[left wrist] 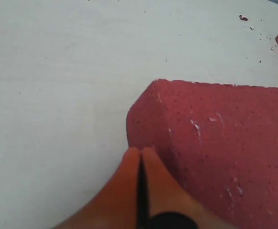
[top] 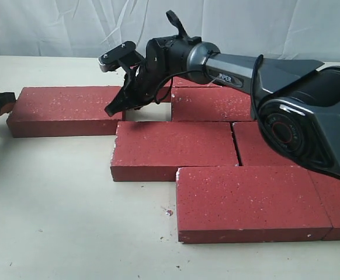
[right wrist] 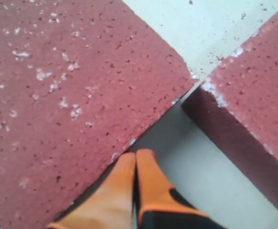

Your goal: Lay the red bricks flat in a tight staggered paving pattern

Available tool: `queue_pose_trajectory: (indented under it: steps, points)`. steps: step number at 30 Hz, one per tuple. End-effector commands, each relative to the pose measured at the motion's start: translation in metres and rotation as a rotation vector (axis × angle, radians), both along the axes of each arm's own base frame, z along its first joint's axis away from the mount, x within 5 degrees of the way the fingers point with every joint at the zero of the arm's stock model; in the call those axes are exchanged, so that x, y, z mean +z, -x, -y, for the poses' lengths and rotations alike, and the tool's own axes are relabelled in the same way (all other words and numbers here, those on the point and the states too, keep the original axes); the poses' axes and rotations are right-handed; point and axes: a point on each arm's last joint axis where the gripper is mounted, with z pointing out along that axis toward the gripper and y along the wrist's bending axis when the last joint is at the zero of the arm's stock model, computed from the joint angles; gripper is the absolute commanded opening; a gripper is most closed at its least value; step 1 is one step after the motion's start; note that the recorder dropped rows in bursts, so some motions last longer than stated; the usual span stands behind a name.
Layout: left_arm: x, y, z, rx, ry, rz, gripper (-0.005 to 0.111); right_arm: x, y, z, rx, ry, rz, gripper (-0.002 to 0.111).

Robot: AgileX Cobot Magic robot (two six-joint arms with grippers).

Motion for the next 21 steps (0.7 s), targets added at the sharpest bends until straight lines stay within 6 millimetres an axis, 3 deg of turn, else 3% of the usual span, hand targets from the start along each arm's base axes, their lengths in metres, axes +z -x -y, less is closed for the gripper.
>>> queue_pose_trajectory:
  steps: [1, 13, 16, 21]
  points:
    - [0.001, 0.0, 0.0, -0.009, 0.003, 0.016, 0.0, 0.005, 0.004, -0.002, 0.02, 0.009, -0.02, -0.001]
    - [0.001, -0.001, 0.0, -0.012, 0.004, 0.018, 0.0, 0.009, 0.005, 0.002, 0.054, 0.074, 0.01, -0.001]
    - [0.001, -0.001, 0.0, -0.012, 0.004, 0.018, 0.0, 0.025, -0.004, 0.015, -0.006, 0.12, 0.064, -0.001]
    - [0.003, 0.0, 0.002, -0.039, 0.02, 0.03, 0.0, 0.072, 0.002, 0.039, -0.019, 0.211, 0.051, -0.001]
